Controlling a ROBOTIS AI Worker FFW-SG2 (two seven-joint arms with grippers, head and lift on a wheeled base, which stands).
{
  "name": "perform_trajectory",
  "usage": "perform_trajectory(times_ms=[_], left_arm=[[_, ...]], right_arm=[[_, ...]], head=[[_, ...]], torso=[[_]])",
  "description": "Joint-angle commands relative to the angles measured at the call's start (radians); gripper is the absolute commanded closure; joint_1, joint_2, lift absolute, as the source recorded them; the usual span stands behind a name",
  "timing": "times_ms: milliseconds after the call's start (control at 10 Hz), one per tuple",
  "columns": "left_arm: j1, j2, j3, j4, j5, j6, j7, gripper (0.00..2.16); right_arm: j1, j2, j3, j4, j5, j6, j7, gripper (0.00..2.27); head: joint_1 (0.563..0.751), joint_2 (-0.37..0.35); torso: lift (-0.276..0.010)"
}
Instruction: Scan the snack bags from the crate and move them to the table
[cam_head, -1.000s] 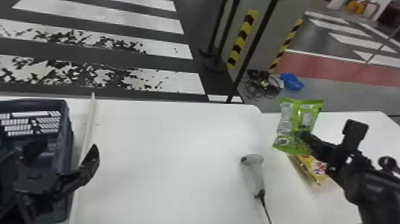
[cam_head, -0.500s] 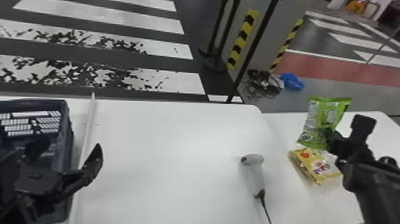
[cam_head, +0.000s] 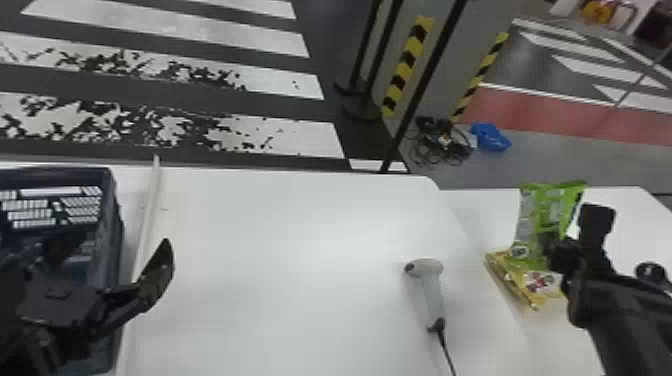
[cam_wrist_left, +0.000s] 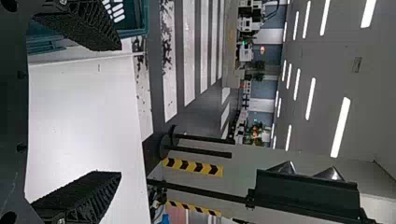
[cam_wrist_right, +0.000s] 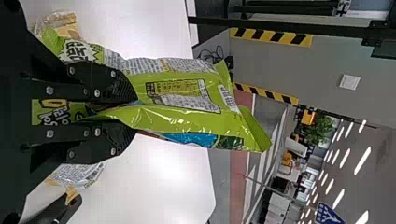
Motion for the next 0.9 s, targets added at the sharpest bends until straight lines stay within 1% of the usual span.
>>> perform_trajectory(times_ms=[0, 100, 200, 300, 400, 500, 600, 700, 800], left_arm=[[0.004, 0.003, 0.000, -0.015, -0.001, 0.000, 0.000, 0.03], [0.006, 0.006, 0.000, -0.018, -0.001, 0.000, 0.000, 0.03], [0.004, 0.008, -0.002, -0.019, -0.001, 0.000, 0.000, 0.03], [0.006, 0.009, -0.003, -0.019, -0.001, 0.000, 0.000, 0.03], [0.010, 0.009, -0.005, -0.021, -0.001, 0.003, 0.000, 0.03], [0.018, 0.011, -0.005, -0.031, -0.004, 0.003, 0.002, 0.03], [0.025, 0.014, -0.003, -0.044, -0.007, 0.003, 0.006, 0.03], [0.038, 0.017, 0.002, -0.059, -0.007, 0.003, 0.012, 0.03], [0.045, 0.017, 0.005, -0.073, -0.011, 0.006, 0.018, 0.03]], right_arm=[[0.031, 0.008, -0.007, -0.036, -0.006, 0.027, 0.000, 0.00], [0.068, 0.027, -0.029, -0.102, -0.022, 0.045, -0.001, 0.00], [0.135, 0.053, -0.036, -0.229, -0.054, 0.073, -0.001, 0.00], [0.210, 0.091, -0.046, -0.367, -0.057, 0.116, -0.001, 0.00], [0.250, 0.137, -0.047, -0.491, -0.059, 0.153, -0.003, 0.00], [0.313, 0.179, -0.050, -0.623, -0.097, 0.183, -0.003, 0.00], [0.393, 0.229, -0.050, -0.772, -0.149, 0.190, -0.003, 0.00], [0.450, 0.292, -0.044, -0.893, -0.157, 0.190, -0.003, 0.00], [0.500, 0.338, -0.018, -0.976, -0.155, 0.190, -0.003, 0.00]], head=[[0.695, -0.350], [0.695, -0.350], [0.695, -0.350], [0.695, -0.350], [0.695, -0.350], [0.695, -0.350], [0.695, -0.350], [0.695, -0.350], [0.695, -0.350]], torso=[[-0.095], [-0.095], [-0.095], [-0.095], [-0.095], [-0.095], [-0.095], [-0.095], [-0.095]])
